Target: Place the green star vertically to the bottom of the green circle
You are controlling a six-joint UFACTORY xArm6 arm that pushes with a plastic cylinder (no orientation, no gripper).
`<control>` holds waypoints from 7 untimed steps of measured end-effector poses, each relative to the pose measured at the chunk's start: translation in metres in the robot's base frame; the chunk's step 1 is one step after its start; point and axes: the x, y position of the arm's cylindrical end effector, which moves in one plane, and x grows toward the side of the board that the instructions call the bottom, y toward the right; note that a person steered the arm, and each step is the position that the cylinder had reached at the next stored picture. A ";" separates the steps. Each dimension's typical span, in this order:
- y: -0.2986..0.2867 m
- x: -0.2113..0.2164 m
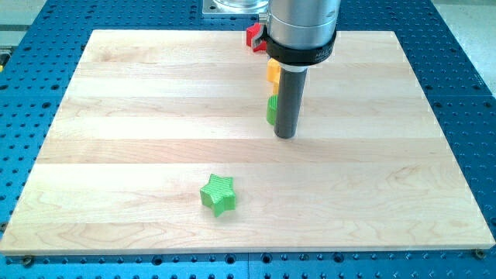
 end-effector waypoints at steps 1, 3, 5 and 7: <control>0.003 0.018; -0.013 0.154; -0.069 0.173; -0.111 0.165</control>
